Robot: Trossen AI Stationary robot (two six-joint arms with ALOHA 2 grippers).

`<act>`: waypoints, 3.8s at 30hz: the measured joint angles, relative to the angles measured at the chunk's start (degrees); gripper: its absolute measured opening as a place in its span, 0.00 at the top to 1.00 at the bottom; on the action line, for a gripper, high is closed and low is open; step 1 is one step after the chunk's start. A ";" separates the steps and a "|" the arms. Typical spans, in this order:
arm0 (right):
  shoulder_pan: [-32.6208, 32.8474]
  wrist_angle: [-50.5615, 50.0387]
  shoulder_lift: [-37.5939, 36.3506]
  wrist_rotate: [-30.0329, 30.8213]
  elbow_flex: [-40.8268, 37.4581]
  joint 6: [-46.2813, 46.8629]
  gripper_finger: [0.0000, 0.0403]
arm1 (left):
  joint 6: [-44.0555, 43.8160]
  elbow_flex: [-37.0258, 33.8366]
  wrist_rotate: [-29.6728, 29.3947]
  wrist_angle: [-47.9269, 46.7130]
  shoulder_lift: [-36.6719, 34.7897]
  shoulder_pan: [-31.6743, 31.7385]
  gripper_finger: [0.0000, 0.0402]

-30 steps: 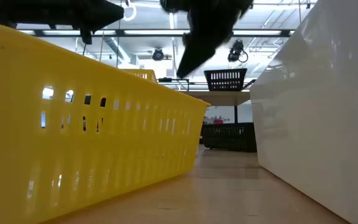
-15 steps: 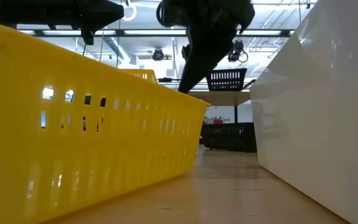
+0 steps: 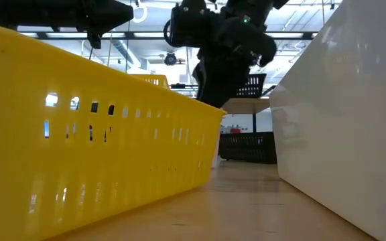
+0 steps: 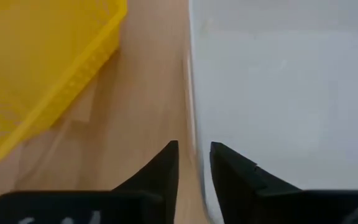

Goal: Stack baskets on shelf by color
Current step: Put the top white bin on the shelf

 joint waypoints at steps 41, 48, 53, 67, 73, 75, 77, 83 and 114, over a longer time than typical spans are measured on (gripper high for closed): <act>-4.45 -38.85 -0.47 12.58 47.41 -7.23 0.99 | -0.03 -0.08 0.29 -0.78 0.09 -1.41 0.81; -13.19 -39.98 -0.17 6.46 47.87 -10.54 0.99 | -0.03 -0.02 0.11 -0.36 -0.05 -1.39 0.81; -18.48 -40.52 -0.20 4.74 47.56 -11.79 0.99 | 0.01 -0.02 0.07 -0.55 -0.04 -1.39 0.81; -25.79 -43.25 -0.24 -0.92 47.56 -12.36 0.99 | 0.03 -0.02 0.02 -0.60 -0.04 -1.39 0.81; -26.25 -45.06 0.59 -3.54 47.54 -12.54 0.99 | 0.01 -0.02 0.02 -0.62 -0.04 -1.39 0.81; -26.27 -45.07 0.94 -3.79 47.54 -12.55 0.99 | -0.01 -0.02 0.02 -0.66 -0.04 -1.39 0.81; -26.27 -45.15 1.26 -3.98 47.52 -12.71 0.99 | -0.01 -0.02 0.02 -0.67 -0.04 -1.39 0.81; -26.64 -45.15 1.60 -3.99 47.52 -13.41 0.98 | -0.01 -0.02 0.02 -0.71 -0.04 -1.39 0.81; -29.96 -39.85 1.38 -3.83 38.88 -19.00 0.98 | 0.08 -0.02 0.42 -0.64 -0.04 -2.33 0.81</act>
